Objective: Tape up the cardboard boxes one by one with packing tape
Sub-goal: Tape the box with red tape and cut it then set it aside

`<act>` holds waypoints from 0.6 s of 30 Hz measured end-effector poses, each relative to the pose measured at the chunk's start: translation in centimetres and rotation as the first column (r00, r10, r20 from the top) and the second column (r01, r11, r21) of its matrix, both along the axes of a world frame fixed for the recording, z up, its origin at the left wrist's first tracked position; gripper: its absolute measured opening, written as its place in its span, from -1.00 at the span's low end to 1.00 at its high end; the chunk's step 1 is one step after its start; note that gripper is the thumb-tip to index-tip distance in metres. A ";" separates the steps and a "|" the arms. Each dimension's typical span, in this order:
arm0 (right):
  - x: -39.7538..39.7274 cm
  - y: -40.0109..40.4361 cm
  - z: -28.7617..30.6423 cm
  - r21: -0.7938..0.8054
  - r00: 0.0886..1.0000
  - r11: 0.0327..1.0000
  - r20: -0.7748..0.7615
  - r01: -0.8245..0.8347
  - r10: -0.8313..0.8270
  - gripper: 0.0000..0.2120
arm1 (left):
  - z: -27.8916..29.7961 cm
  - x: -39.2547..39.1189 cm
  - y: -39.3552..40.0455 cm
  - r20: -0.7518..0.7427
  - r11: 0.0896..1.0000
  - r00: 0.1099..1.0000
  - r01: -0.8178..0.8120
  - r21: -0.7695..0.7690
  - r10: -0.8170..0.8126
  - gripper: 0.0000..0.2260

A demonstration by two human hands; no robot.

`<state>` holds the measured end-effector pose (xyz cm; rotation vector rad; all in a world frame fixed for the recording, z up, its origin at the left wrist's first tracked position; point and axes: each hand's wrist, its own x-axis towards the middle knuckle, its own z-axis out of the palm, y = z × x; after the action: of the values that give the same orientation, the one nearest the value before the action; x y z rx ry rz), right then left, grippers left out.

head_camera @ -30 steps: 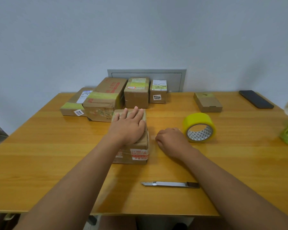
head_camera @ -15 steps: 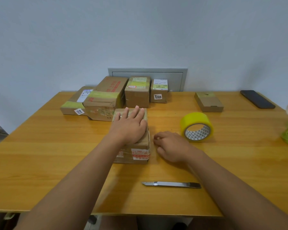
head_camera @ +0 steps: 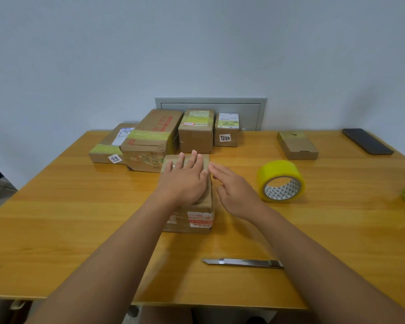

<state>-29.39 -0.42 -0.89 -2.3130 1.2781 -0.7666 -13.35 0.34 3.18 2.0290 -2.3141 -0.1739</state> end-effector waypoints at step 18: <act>1.6 1.8 2.6 0.511 0.844 0.860 0.460 0.004 -0.277 -0.60 | 1.2 -0.2 1.8 -0.056 0.966 0.965 -0.257 -0.005 0.257 -0.11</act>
<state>-27.78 1.37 1.67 -1.4727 1.2182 -0.9083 -13.54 2.11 4.35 2.2612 -1.9900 -0.1981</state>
